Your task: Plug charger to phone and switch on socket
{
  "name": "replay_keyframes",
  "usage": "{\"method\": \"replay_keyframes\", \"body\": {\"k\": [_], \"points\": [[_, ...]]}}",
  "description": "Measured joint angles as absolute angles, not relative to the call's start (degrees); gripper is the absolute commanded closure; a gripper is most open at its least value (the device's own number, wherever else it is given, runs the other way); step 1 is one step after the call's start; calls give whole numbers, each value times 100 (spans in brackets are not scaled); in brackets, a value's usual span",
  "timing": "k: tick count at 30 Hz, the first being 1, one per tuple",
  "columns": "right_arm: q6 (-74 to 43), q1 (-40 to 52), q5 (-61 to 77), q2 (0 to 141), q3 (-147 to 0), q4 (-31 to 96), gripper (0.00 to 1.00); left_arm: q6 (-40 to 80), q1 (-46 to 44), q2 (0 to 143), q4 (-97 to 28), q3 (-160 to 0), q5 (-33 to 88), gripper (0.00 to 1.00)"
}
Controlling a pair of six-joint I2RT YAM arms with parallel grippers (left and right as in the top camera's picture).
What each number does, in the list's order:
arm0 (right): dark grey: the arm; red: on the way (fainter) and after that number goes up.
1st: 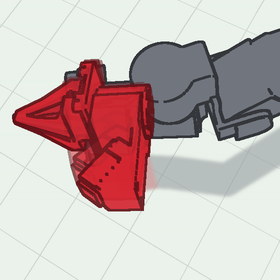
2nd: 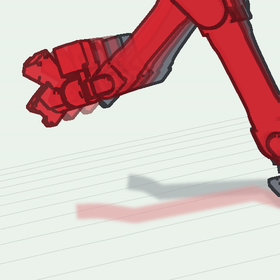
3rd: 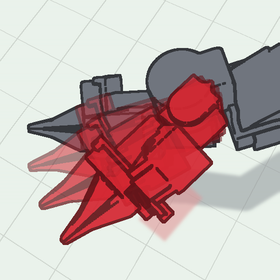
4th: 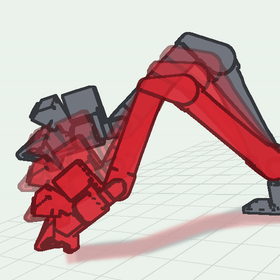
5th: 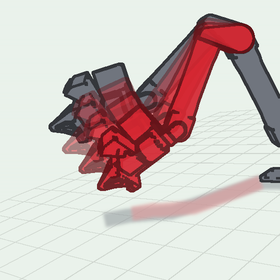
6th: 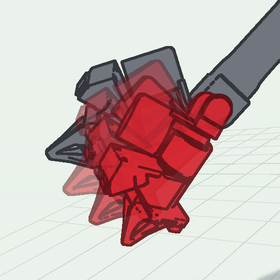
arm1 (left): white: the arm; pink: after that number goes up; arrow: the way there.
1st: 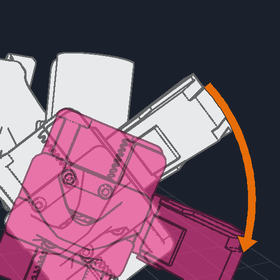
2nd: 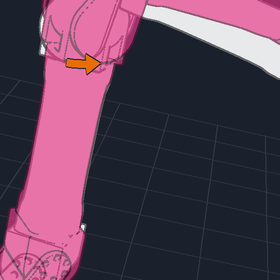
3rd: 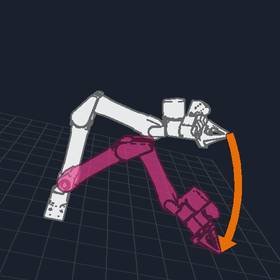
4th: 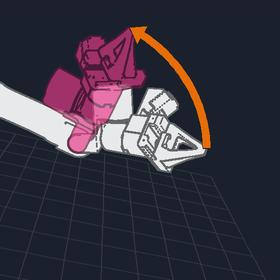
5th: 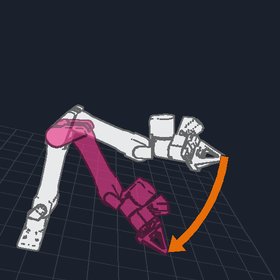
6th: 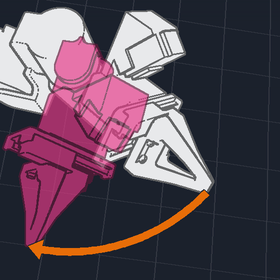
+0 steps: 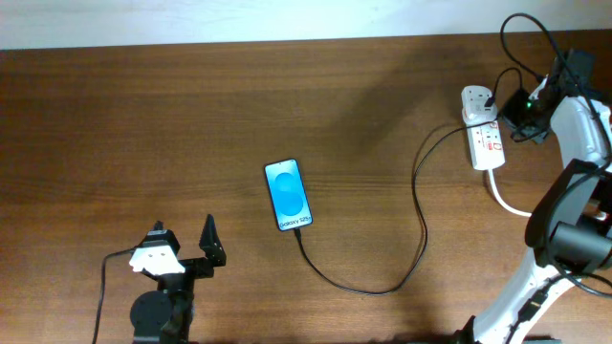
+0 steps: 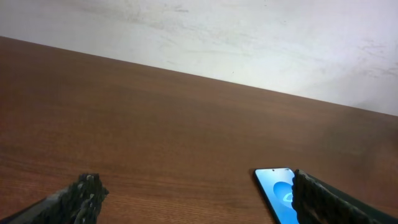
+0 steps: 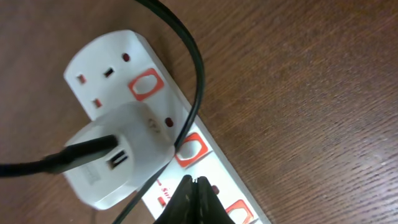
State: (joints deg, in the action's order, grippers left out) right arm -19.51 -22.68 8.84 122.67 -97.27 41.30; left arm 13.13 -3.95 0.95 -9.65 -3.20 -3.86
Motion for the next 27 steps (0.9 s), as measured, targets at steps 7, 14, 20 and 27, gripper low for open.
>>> {"method": "replay_keyframes", "body": {"k": [7,14,20,27], "points": [[-1949,-2268,880,12372,-9727,4027,96,1313,-395,95,-965,-320,-386,1],[-1944,-2021,624,12372,-9727,3977,96,1313,-395,95,-965,-318,-386,1],[-1946,-1865,322,12372,-9727,3975,96,1313,-395,95,-965,-318,-386,1],[-1946,-1865,217,12519,-9727,3896,96,1313,-395,95,-965,-318,-386,1]]}}
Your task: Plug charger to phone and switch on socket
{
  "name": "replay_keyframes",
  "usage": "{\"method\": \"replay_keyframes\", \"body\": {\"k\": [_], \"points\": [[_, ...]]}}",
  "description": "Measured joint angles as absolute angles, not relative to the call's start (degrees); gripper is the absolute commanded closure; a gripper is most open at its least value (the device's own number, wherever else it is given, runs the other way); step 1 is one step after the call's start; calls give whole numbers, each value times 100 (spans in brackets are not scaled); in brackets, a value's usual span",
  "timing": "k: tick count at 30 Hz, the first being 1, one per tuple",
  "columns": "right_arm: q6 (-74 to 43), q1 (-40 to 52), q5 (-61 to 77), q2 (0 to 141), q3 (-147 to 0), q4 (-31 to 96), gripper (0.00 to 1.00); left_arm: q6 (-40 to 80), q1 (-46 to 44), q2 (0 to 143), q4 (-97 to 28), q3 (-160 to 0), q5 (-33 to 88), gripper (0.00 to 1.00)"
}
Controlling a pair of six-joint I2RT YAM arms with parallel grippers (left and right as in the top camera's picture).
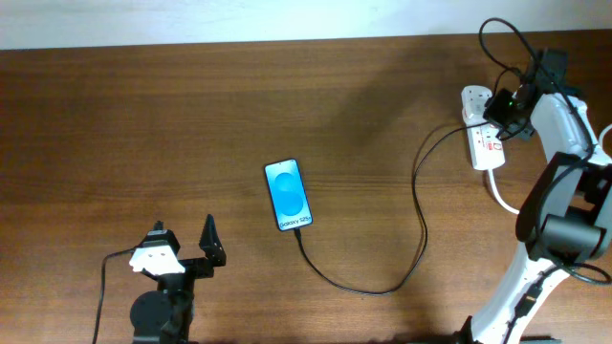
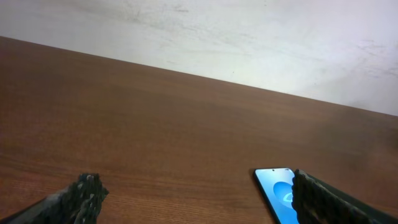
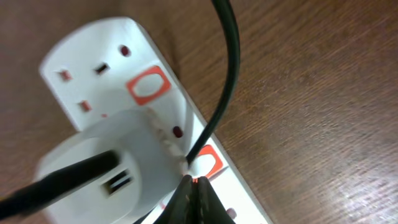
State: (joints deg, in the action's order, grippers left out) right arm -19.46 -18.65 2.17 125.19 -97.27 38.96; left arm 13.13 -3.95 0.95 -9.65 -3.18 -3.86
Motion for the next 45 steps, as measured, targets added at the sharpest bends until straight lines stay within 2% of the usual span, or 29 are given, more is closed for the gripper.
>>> {"method": "replay_keyframes", "body": {"k": [26,45], "points": [[-1946,-1870,141,12674,-9701,3627,96,1313,-395,95,-965,-320,-386,1],[-1946,-1594,-585,12663,-9533,3391,96,1313,-395,95,-965,-318,-386,1]]}}
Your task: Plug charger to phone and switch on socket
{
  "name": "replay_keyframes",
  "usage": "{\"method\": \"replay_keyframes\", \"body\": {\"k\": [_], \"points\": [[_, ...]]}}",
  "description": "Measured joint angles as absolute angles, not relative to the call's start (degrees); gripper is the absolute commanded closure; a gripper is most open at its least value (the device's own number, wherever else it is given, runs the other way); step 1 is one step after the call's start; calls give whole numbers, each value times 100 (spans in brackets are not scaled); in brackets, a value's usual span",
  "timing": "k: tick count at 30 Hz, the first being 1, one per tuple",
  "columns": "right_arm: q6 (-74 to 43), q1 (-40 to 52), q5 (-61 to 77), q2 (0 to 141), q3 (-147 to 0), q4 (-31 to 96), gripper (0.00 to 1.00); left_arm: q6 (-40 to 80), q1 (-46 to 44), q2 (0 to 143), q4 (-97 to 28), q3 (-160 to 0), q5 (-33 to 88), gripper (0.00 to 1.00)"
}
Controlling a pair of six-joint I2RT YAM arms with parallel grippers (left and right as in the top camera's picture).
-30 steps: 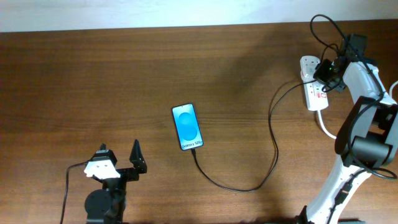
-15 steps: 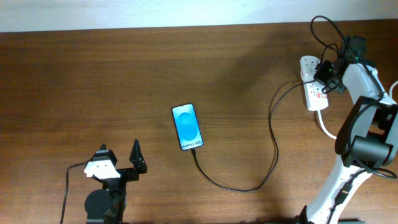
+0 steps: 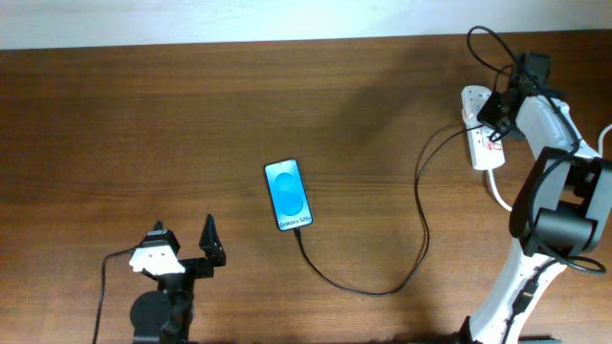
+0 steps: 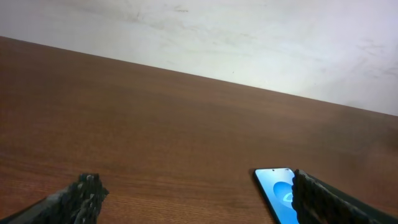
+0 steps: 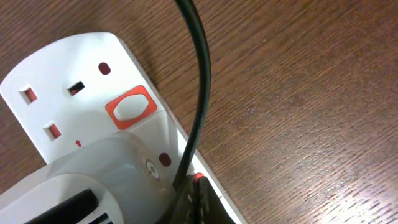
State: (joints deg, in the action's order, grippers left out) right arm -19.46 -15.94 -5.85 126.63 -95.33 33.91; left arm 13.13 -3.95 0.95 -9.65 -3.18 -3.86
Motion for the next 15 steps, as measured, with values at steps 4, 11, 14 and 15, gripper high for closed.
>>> {"method": "replay_keyframes", "body": {"k": [4,11,14,15], "points": [[-1949,-1559,-672,12661,-9533,3402,96,1313,-395,95,-965,-318,-386,1],[-1951,-1474,-882,12658,-9533,3461,96,1310,-395,95,-965,-318,-386,1],[-1951,-1450,-923,12650,-9533,3505,96,1313,-395,95,-965,-318,-386,1],[-1949,-1439,-926,12639,-9533,3533,96,1313,-395,95,-965,-318,-386,1]]}}
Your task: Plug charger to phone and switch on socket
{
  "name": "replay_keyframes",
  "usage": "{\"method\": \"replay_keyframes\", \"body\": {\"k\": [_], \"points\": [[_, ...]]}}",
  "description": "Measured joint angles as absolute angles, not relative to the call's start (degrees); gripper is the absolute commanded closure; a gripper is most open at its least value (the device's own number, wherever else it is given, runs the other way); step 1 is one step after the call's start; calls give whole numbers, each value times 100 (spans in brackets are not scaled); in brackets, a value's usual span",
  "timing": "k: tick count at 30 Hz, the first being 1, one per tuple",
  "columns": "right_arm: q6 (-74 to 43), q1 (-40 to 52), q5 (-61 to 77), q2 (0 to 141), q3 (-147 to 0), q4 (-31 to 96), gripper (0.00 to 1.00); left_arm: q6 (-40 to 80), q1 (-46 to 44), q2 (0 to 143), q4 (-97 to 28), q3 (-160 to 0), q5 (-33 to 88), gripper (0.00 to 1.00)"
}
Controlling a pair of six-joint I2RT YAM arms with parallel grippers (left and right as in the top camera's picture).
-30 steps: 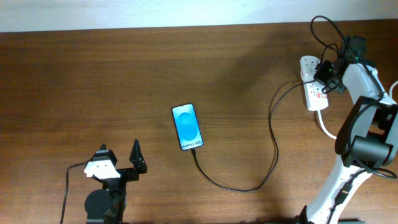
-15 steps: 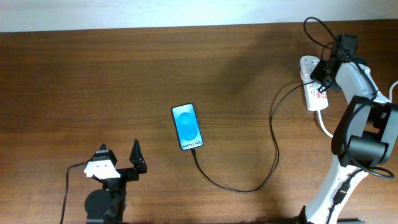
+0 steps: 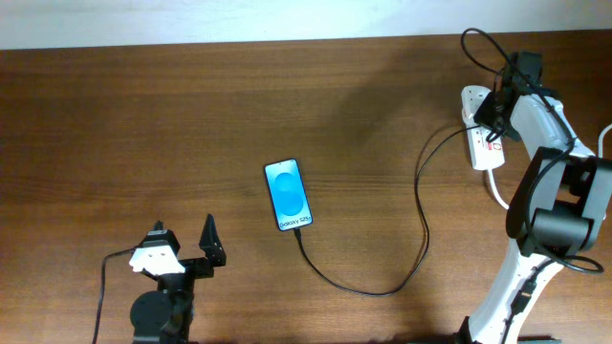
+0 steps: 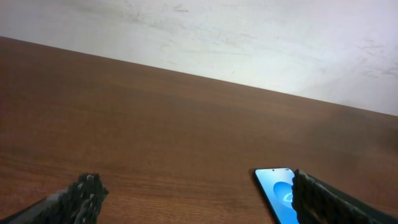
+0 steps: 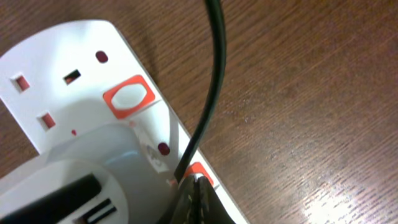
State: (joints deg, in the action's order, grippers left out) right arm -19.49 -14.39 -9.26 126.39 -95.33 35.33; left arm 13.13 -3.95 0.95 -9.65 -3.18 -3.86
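A phone [image 3: 289, 195] with a lit blue screen lies mid-table, a black cable [image 3: 418, 220] plugged into its near end and running to the white charger [image 5: 68, 186] in the white socket strip [image 3: 481, 134]. My right gripper [image 5: 196, 182] is shut, its tips pressed on the orange switch [image 5: 200, 170] beside the charger. A second orange switch [image 5: 127, 96] sits further up the strip. My left gripper [image 4: 196, 193] is open near the front left, the phone [image 4: 280, 190] just by its right finger.
The strip's white lead [image 3: 505, 199] curls off toward the right edge. The black cable loops above the strip [image 3: 483, 43] near the back wall. My right arm's base [image 3: 559, 229] stands at the right side.
My right gripper's tips now rest squarely on the orange switch by the charger, a little further along the strip. The left arm and phone are unchanged.
The phone lay with the cable plugged in throughout. My right gripper, shut, hovered over the strip below the charger, then stood closer to the switch beside the charger, then touched its edge, and now presses on it. The left gripper stayed open and still.
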Motion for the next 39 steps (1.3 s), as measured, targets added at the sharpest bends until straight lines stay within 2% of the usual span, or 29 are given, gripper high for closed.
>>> {"method": "replay_keyframes", "body": {"k": [18,30,39], "points": [[-1966,-967,-1295,12521,-9509,4230,96,1313,-395,95,-965,-320,-386,1],[-1957,-1712,-1227,12516,-9553,4150,96,1313,-392,95,-965,-318,-386,1],[-1951,-1680,-480,12516,-9550,3697,96,1313,-392,95,-965,-320,-386,1]]}}
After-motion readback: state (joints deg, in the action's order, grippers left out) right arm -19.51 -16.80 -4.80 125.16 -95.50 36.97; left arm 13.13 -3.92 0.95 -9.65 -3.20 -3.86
